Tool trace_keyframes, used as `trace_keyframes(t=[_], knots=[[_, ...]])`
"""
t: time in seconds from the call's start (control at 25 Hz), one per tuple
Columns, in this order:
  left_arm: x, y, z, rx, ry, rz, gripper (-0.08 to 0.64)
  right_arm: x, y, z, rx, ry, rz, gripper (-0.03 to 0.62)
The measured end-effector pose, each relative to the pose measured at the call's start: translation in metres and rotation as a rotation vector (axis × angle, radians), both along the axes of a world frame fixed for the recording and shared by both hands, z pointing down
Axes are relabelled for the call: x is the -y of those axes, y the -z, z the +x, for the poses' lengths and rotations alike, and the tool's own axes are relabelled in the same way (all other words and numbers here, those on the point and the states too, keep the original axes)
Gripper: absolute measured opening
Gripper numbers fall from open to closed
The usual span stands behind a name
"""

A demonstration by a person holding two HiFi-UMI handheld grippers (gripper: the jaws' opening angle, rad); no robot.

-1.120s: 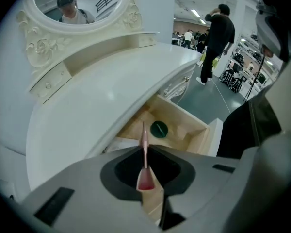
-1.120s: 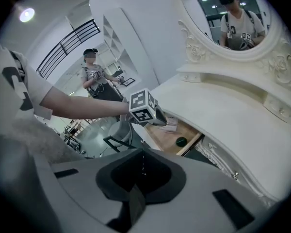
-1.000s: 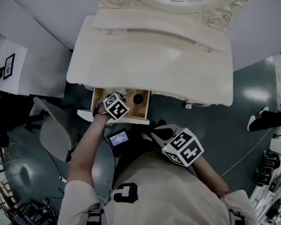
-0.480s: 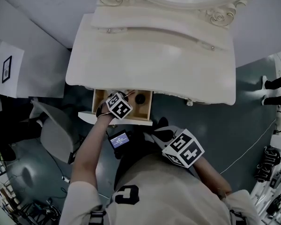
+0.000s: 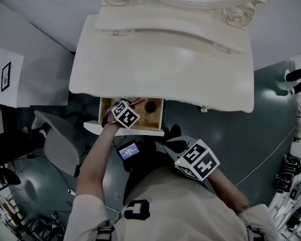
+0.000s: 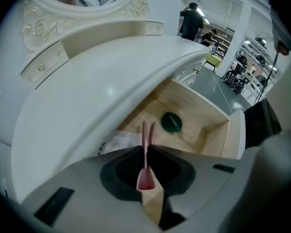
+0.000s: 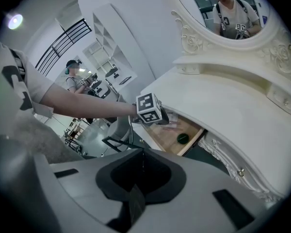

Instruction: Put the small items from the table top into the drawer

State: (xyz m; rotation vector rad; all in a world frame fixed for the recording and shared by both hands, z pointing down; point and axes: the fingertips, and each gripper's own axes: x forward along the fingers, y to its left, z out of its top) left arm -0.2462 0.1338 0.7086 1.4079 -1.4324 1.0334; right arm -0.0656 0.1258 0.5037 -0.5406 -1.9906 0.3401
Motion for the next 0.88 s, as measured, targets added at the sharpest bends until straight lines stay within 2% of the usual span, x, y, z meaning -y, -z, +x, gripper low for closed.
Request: trace_keyframes(t=[0.36, 0.64, 0.88], knots=[[-0.013, -0.016, -0.011, -0.063, 0.082, -0.033, 0.092, -0.008, -0.006, -0.004, -0.014, 0.017, 0.0, 0.028], [-0.017, -0.027, -0.018, -0.12, 0.189, -0.023, 0.092, -0.01, -0.008, -0.003, -0.026, 0.008, 0.004, 0.028], [-0.02, -0.037, -0.018, -0.139, 0.196, -0.054, 0.092, -0.014, -0.008, -0.005, -0.03, 0.002, 0.008, 0.028]])
